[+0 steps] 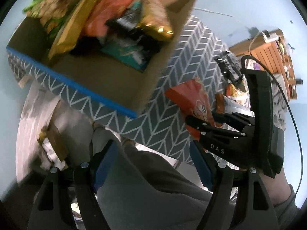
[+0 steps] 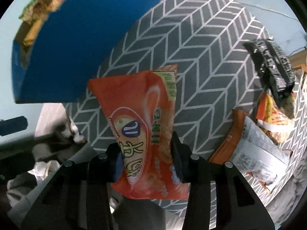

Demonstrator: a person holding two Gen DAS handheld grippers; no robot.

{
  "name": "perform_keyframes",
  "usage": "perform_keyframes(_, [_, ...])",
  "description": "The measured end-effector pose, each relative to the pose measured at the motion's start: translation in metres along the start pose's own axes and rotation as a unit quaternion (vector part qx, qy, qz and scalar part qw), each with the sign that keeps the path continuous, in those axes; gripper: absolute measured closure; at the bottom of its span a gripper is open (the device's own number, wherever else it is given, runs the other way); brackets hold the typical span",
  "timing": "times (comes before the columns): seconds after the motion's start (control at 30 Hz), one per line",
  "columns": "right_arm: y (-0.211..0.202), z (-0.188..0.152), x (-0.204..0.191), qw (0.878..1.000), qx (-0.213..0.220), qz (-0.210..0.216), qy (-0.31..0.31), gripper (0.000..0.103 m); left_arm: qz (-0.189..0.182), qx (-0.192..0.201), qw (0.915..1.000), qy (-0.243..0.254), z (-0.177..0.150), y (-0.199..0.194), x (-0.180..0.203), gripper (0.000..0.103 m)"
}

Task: Organize snacks
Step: 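Move the right gripper to the red snack bag and grasp it, then grasp the silver-white bag with the left gripper while the right holds the red bag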

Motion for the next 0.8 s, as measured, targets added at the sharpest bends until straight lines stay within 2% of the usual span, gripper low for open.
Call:
perform_keyframes(0.23, [-0.048, -0.016, 0.033, 0.996, 0.057, -0.008, 0.070, 0.061, -0.009, 0.005, 0.9969, 0.078, 0.006, -0.012, 0.045, 0.024])
perform_keyframes(0.43, [-0.084, -0.033, 0.072, 0.983, 0.090, -0.014, 0.157, 0.061, -0.012, -0.004, 0.9875, 0.157, 0.010, -0.006, 0.095, 0.024])
perform_keyframes(0.6, [-0.109, -0.054, 0.103, 0.968, 0.114, -0.020, 0.223, 0.061, -0.012, -0.013, 0.9730, 0.230, 0.009, 0.008, 0.136, 0.024])
perform_keyframes(0.8, [-0.126, -0.090, 0.130, 0.946, 0.133, -0.028, 0.294, 0.061, -0.009, -0.032, 0.9486, 0.315, 0.000, 0.032, 0.184, 0.024])
Point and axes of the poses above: each gripper's, at about its wrist camera, not at the fingertips, and y roughly the way its jaws point, x to its right, z to its top, the point moved 10 cm from there along y, roughly the way its jaws point, and after that the axes turned 10 degrees about -y, right-handed, at the moved point
